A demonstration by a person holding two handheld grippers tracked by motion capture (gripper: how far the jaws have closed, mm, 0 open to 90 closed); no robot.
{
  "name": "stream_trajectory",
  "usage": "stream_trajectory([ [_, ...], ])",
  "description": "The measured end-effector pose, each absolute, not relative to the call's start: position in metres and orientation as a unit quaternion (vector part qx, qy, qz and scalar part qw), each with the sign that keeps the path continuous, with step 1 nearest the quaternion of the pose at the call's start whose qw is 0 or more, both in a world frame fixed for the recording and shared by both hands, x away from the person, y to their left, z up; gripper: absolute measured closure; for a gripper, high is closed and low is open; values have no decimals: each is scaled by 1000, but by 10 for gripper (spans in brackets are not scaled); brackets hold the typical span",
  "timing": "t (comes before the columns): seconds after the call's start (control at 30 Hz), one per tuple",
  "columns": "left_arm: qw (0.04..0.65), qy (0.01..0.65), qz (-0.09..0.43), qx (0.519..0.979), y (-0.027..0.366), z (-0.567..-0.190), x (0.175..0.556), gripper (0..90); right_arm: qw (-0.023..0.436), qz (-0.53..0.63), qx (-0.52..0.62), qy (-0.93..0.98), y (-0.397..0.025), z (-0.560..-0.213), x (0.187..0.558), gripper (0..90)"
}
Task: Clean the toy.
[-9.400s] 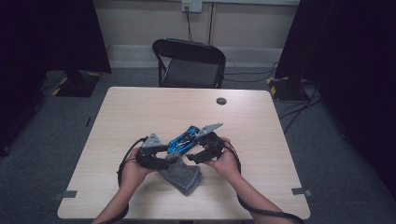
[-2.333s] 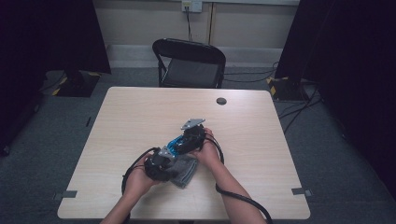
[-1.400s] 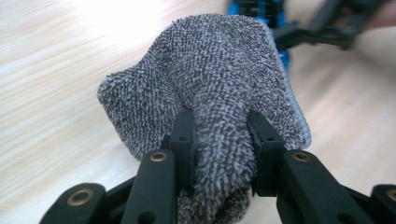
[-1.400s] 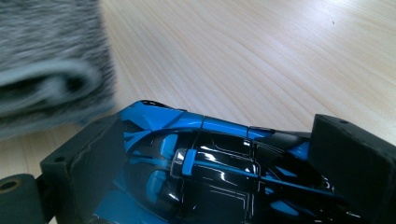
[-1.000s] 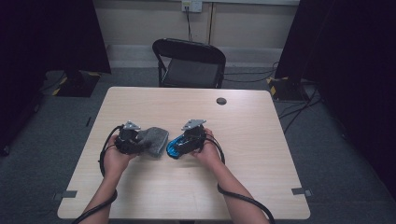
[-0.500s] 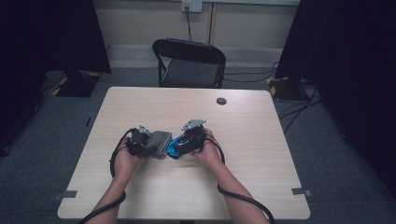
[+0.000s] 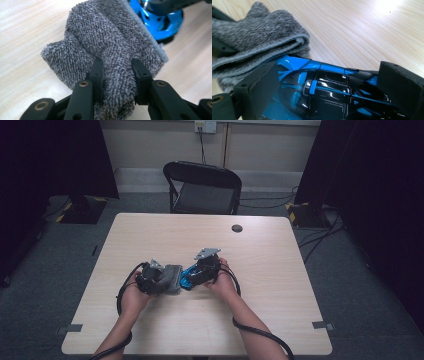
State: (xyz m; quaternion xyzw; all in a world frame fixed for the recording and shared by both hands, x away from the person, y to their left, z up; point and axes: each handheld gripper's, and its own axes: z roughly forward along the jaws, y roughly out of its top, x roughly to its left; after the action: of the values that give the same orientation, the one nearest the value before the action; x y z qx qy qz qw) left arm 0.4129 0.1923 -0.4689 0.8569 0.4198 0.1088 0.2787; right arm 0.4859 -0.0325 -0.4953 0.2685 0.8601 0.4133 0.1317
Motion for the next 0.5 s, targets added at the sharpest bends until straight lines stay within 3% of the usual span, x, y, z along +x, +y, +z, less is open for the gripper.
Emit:
stream_trajectory([
  [0.5, 282, 392, 81, 872, 181, -466, 380, 672, 133, 412, 271, 860, -32, -495, 486, 38],
])
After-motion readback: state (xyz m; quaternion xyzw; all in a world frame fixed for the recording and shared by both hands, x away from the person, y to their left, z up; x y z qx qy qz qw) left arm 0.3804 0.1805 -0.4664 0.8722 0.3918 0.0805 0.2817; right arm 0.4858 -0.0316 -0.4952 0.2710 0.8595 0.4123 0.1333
